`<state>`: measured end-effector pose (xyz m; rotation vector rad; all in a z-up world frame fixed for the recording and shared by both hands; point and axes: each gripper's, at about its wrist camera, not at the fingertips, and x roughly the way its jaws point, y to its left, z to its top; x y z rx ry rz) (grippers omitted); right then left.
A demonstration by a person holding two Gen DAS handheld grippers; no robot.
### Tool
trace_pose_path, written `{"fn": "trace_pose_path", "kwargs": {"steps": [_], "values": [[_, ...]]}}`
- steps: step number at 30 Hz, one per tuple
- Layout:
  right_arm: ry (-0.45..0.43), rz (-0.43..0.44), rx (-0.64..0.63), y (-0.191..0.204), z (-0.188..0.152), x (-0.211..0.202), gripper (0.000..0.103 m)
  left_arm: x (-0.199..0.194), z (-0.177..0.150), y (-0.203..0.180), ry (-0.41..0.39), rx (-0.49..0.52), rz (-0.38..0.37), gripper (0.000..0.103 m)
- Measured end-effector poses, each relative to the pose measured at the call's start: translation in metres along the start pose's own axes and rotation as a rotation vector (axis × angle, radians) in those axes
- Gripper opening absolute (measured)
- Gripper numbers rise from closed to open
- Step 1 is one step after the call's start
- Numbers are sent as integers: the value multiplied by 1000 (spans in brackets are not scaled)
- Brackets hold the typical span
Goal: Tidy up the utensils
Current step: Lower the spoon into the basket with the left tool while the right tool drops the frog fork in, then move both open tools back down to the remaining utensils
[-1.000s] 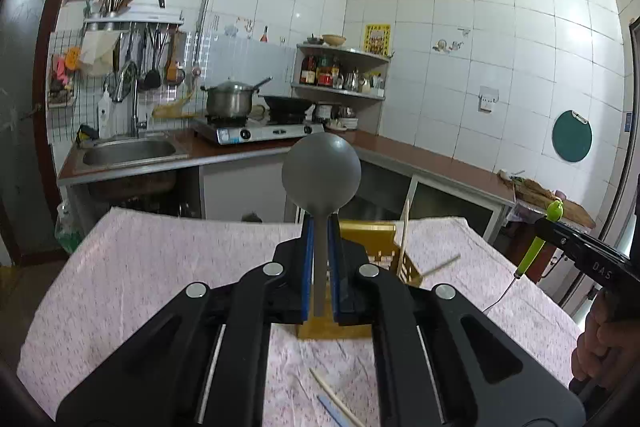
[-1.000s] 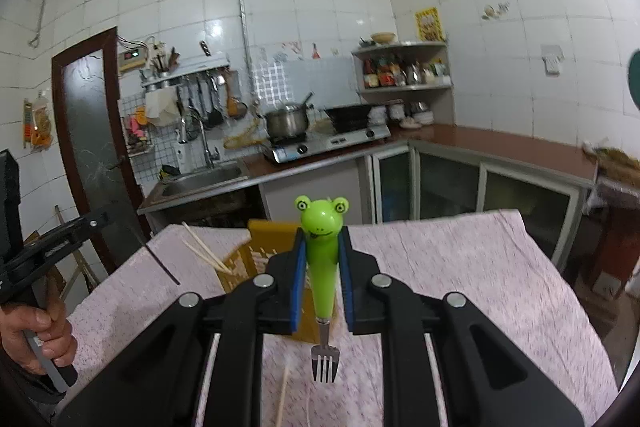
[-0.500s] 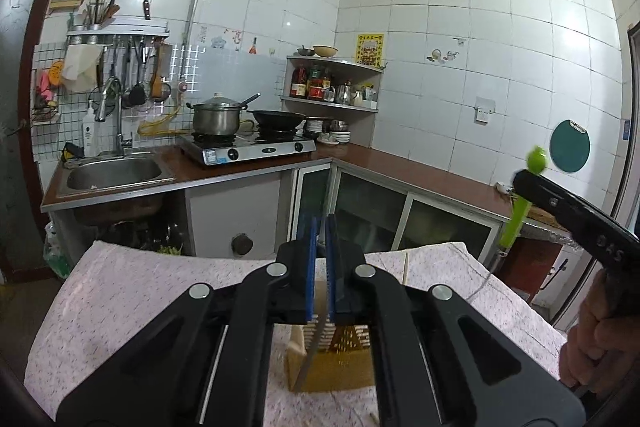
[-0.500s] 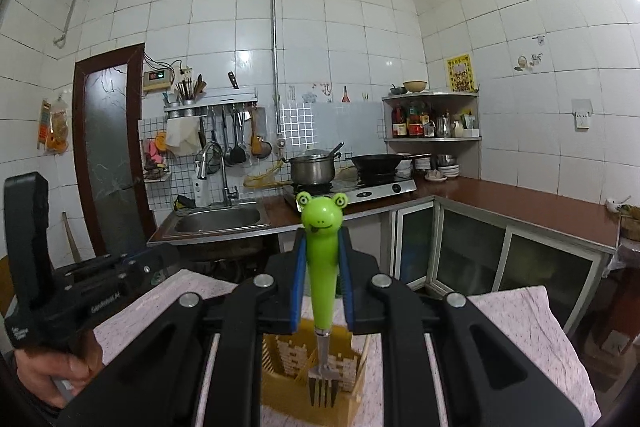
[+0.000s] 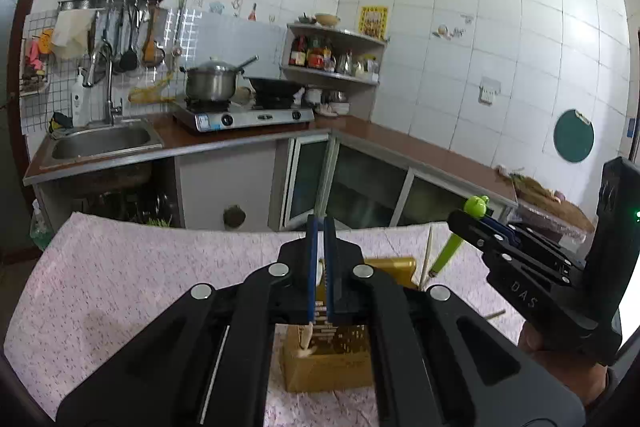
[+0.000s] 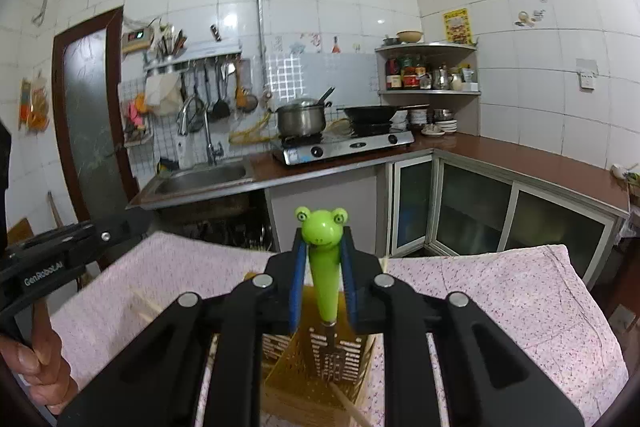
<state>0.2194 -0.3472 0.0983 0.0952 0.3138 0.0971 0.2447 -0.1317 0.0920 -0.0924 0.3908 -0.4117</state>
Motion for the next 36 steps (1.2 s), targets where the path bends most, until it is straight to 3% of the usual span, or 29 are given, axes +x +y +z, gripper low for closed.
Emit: {"fn": "trace_pose_path", "kwargs": {"steps": [2,4,11,15,18,25,29,36], "values": [[19,-3,-1,0,-5,0,31,1,-7,2,11,-4,-2,1],[10,-8,10,-4,-7,-7,35,-1,-14,4,18,-17,-7,1],[12,-61,43,-31,-13,-48,40,-17,-48,12,88,-31,5,4],[102,-67,37,-49,-43,-75,42,-37,-75,24,121,-38,62,12],[155,-71,30,-53,-69,-86,42,-51,-90,36,134,-69,86,12],[227,-71,91,-65,-116,-108,45,-82,-93,44,96,-86,105,17],[288,-47,97,-56,-141,-107,46,-96,-110,52,113,-114,111,17],[398,53,10,-3,-168,-88,49,-104,-141,69,173,-162,116,21]]}}
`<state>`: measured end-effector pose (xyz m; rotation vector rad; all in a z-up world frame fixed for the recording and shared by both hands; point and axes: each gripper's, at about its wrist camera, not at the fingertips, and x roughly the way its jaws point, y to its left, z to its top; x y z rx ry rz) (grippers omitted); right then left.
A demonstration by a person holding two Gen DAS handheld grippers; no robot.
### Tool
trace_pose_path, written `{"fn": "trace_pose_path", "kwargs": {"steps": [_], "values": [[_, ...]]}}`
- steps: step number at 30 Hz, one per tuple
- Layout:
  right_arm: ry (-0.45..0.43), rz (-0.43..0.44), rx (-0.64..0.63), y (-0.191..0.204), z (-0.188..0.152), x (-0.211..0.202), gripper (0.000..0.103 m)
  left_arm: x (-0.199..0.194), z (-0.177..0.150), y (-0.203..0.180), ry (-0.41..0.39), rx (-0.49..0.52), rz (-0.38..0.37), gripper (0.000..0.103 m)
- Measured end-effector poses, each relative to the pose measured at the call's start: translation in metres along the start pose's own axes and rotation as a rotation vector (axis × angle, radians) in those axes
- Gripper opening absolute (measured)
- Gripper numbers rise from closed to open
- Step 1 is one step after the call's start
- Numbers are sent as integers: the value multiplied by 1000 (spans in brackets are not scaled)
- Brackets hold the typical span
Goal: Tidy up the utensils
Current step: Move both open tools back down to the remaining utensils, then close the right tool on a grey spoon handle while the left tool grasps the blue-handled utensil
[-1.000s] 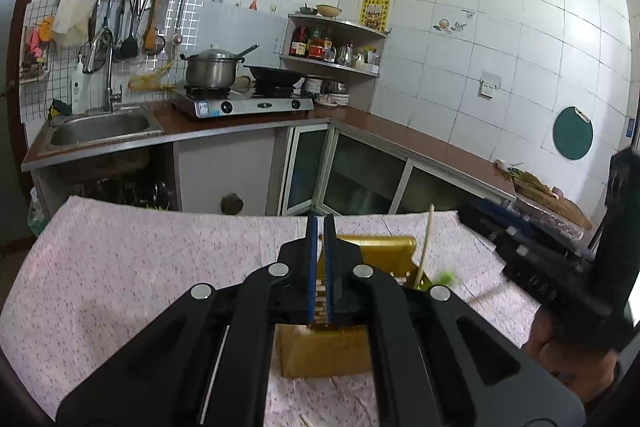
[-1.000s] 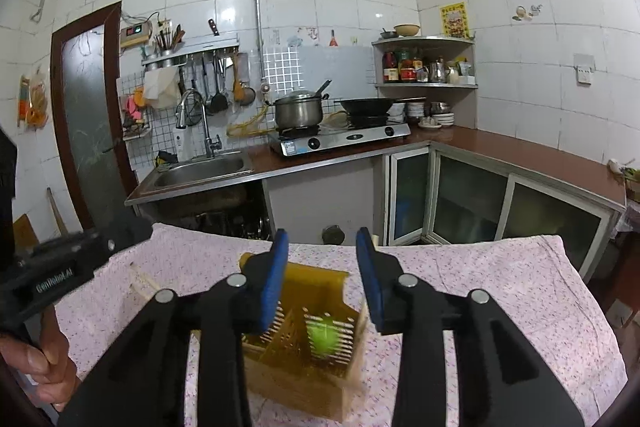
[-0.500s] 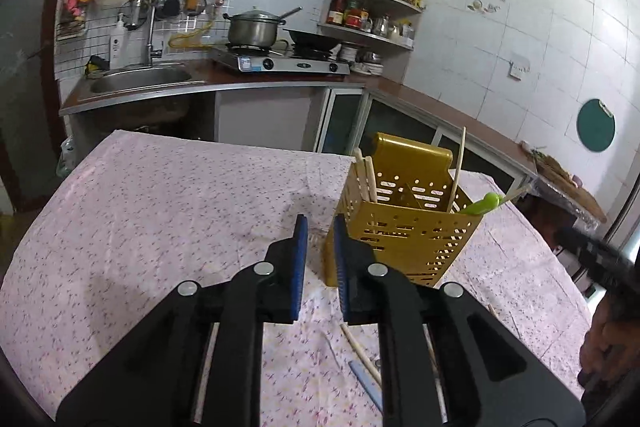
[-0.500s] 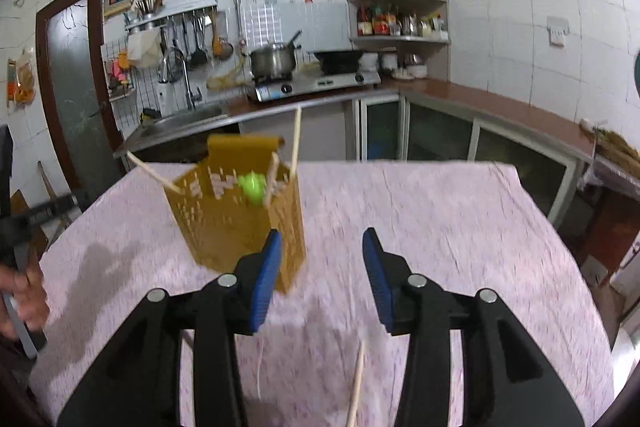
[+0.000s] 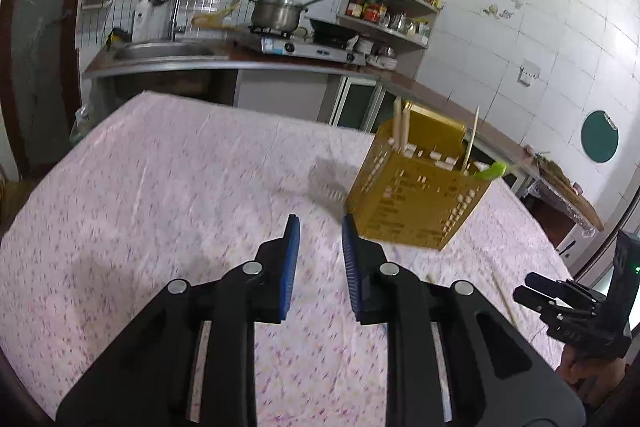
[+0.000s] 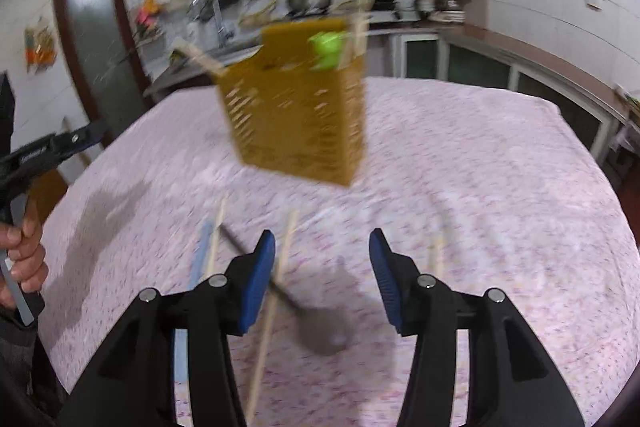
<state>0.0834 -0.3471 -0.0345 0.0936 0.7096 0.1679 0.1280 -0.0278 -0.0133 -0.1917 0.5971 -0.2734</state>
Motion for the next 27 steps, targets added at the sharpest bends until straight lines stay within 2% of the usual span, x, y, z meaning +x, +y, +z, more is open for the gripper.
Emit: {"fn": "trace_pose_path", "kwargs": {"steps": [9,15,18,19,20,22,27], "values": [[132,19,-49,36,-16,49,49,26,-31,9,145,-25,-8,26],[191,-52,-71,44,-17,82,46,47,-42,-4,209,-13,-43,31],[184,-89,-50,41,-14,94,28,60,-43,-11,240,-13,-55,32],[185,-101,-47,40,-11,97,18,66,-44,-14,254,-13,-64,32],[185,-110,-42,39,-9,100,12,71,-43,-17,266,-12,-67,32],[185,-116,-42,37,-4,104,9,81,-44,-24,289,-10,-80,32],[216,-97,-17,30,8,115,9,109,-44,-44,352,30,-82,32]]}}
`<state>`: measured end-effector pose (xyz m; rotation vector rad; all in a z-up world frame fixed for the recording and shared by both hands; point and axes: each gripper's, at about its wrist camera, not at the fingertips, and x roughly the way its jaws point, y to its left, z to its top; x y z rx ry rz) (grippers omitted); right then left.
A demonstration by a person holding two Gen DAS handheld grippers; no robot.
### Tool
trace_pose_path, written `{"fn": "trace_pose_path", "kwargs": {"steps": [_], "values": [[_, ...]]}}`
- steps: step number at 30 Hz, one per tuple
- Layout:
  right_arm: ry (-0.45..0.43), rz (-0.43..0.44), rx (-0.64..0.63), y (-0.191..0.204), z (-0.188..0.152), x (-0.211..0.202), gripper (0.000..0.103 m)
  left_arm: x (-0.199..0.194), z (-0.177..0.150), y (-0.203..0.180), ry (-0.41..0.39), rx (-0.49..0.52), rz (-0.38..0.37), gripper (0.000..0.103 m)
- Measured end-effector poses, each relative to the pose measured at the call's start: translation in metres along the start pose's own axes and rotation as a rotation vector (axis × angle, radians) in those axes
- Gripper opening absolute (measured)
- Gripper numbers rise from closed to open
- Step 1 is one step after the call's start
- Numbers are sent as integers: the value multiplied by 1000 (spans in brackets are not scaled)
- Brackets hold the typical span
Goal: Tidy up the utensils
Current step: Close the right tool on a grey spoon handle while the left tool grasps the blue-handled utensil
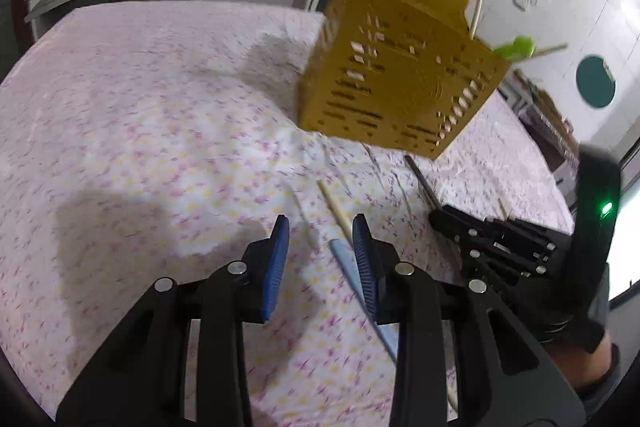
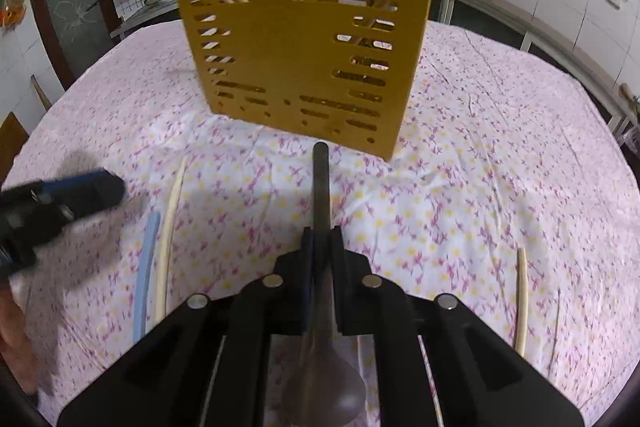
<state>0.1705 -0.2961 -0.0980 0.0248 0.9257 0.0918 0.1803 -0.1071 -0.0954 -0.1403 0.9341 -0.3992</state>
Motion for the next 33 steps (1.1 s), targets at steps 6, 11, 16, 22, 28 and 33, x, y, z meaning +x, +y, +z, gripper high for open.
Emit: {"fn": "trace_pose_path", "kwargs": {"steps": [6,11,16,22,28,33], "values": [[55,8,-40,0,7,2,10,29,0,-10,80,22,30,32],[53,2,-41,1,4,2,9,43,12,-19,109,58,48,33],[34,-15,-67,7,2,0,8,50,15,-28,93,87,98,14],[-8,51,1,-10,-3,-7,7,45,14,-29,39,69,87,0],[-76,95,27,-15,-4,-31,8,21,17,-24,-22,83,54,0],[-133,93,19,-14,-3,-52,8,16,17,-26,-34,90,32,0]]}}
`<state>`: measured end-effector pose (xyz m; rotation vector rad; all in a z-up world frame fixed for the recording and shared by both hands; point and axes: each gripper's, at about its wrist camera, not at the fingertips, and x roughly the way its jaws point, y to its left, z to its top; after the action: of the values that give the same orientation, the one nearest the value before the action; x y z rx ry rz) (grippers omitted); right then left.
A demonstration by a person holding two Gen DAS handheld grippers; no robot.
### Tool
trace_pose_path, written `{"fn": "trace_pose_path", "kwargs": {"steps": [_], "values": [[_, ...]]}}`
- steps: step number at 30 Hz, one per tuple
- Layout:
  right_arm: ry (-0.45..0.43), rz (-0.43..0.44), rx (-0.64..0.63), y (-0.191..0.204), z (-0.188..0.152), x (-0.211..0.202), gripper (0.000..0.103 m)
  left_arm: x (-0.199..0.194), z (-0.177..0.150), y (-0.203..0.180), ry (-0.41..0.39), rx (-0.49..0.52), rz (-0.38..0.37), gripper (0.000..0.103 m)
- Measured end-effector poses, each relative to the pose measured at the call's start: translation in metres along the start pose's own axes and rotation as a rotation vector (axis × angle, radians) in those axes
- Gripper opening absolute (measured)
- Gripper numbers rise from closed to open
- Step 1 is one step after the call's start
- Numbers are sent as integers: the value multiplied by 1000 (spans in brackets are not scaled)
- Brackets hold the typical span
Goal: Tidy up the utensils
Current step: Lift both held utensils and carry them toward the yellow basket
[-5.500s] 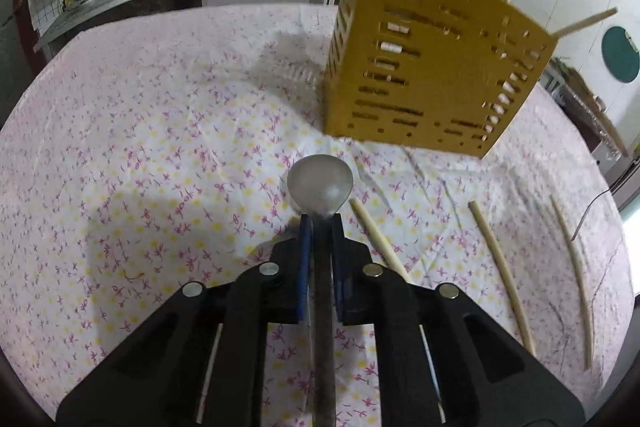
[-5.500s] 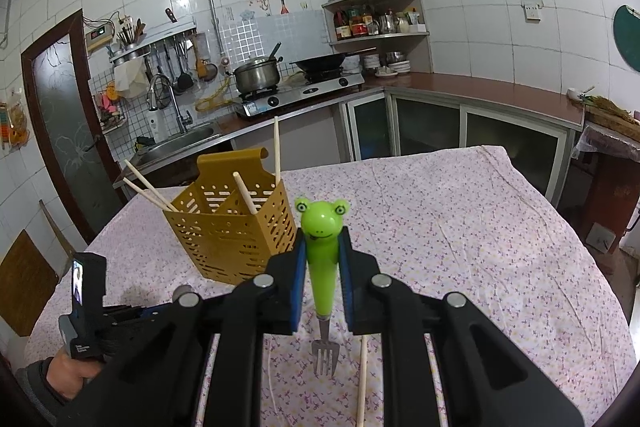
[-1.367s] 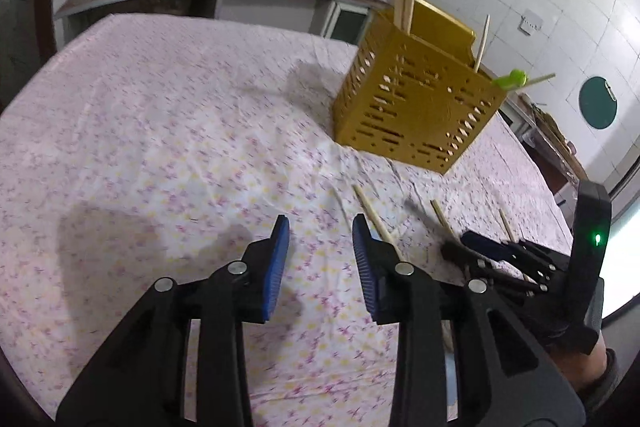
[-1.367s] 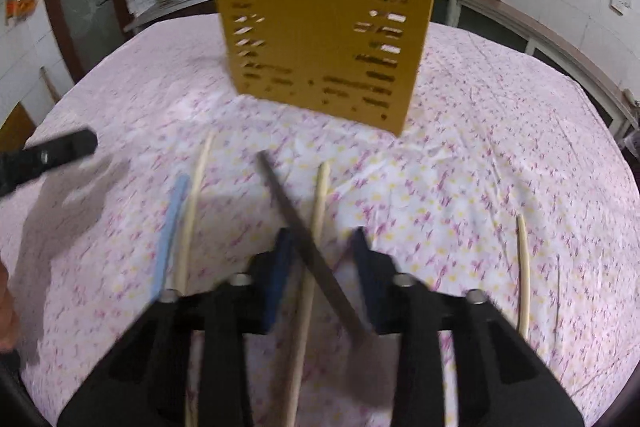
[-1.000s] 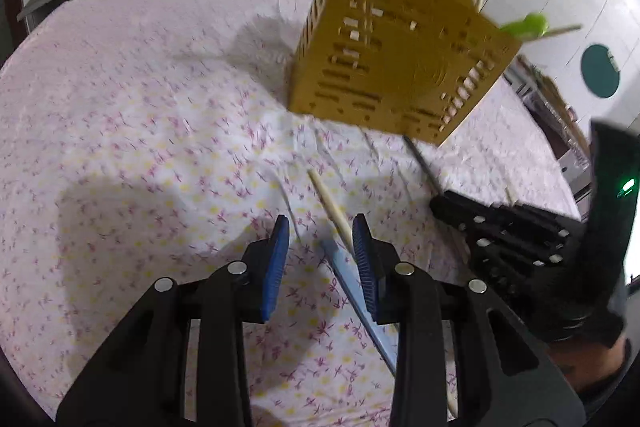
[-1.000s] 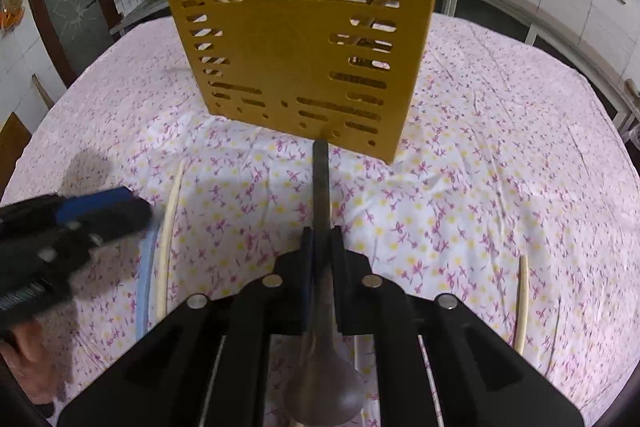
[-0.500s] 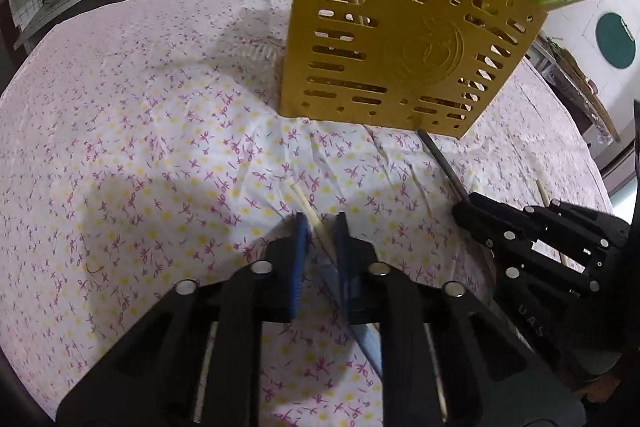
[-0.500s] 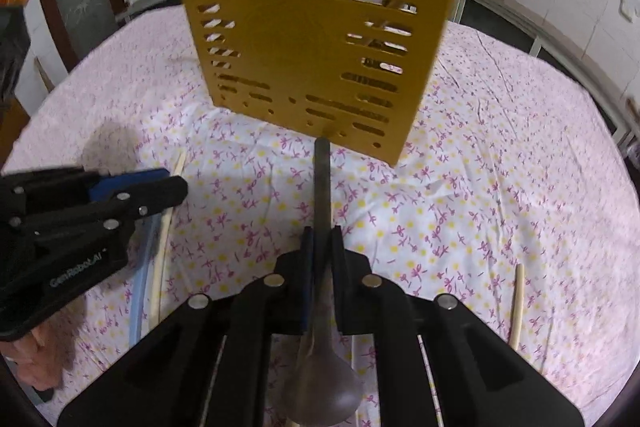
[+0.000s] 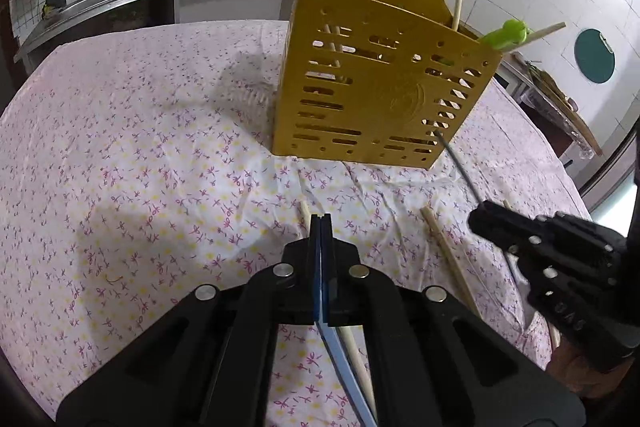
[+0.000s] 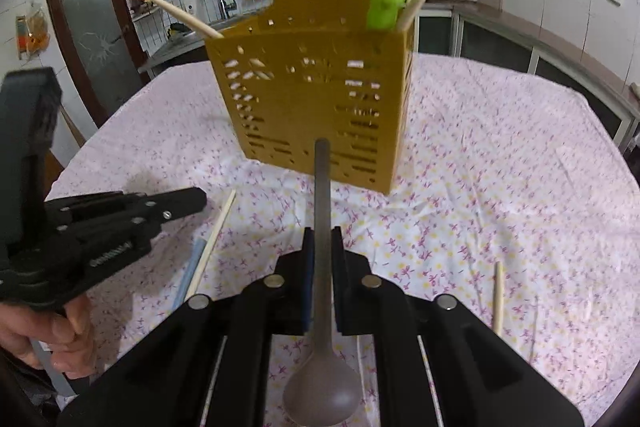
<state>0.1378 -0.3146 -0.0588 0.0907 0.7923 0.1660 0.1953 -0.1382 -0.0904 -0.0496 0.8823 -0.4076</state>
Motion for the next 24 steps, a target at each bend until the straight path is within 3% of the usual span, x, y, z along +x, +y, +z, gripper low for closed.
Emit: {"fn": "trace_pose_path", "kwargs": {"steps": [13,19,24], "values": [[45,-20,33,-14,-11,1,8,-6,-24,6,68,-24,-8,0],[26,-110,66,-45,-11,-18,8,-9,-23,7,56,-27,-3,0],[79,-173,112,-75,-19,-13,8,-5,-18,2,60,-23,5,0]]}}
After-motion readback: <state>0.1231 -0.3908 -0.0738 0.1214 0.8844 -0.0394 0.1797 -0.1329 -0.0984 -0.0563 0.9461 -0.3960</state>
